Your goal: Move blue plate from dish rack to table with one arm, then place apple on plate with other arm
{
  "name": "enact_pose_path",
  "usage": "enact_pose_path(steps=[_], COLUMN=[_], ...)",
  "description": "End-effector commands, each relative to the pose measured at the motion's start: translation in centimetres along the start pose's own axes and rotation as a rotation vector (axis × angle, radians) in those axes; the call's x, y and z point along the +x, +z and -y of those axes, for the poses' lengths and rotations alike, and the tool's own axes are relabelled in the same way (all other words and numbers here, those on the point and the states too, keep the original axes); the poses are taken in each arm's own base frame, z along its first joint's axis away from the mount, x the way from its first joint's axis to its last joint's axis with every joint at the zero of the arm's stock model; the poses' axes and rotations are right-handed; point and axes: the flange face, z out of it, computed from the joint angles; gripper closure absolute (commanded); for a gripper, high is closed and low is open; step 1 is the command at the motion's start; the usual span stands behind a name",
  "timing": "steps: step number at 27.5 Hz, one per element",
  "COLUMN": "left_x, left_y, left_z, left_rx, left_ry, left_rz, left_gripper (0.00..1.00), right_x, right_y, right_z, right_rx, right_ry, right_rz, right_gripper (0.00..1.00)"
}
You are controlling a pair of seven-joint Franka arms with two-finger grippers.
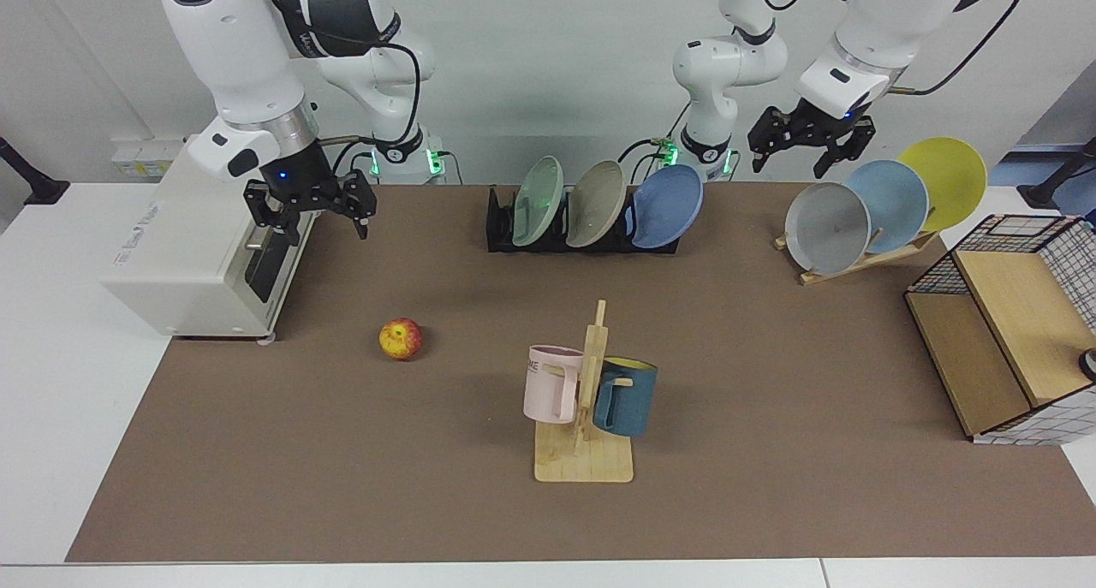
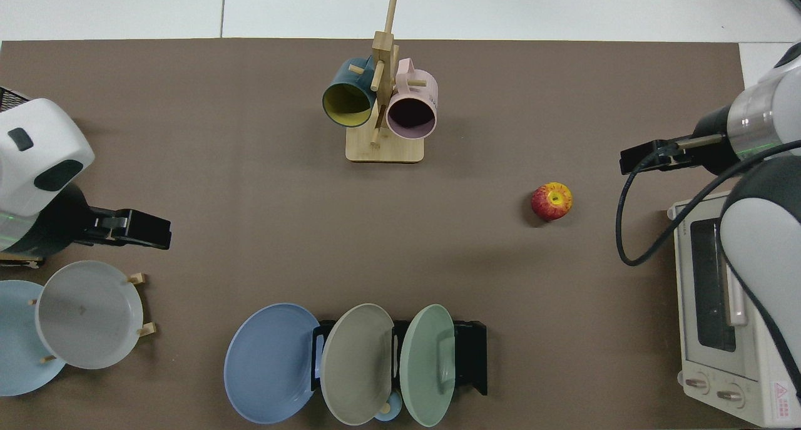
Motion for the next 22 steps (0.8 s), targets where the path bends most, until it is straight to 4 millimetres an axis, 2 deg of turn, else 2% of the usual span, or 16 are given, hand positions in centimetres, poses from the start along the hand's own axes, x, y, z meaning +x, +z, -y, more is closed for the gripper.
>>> enact_pose_path(steps=[1,4,14,22], left_x=[0.8,0.8,0.6,0.5], left_y=[-0.6,-0.8,-1.2,-1.2], left_z=[0.5,1.2,1.1,1.3], left_rx=[0.003,0.017,0.035,0.033], left_ry=[0.010,-0.001,0.002,-0.003], left_rz=[-0.019,-0.024,-0.050,-0.050], left_gripper=[0.00,0.00,0.00,0.00], right_x=[-0.2,0.0,-0.5,-0.5], right_y=[-0.5,-0.5,0.0,1.1], right_z=[0.1,0.1,0.3,0.4], right_rx=[0.009,0.008,0.007,0.010], right_ry=[0.023,0.023,0.025,0.026], right_rz=[-0.019,-0.033,-0.043,-0.033], right_gripper=[0.00,0.00,0.00,0.00])
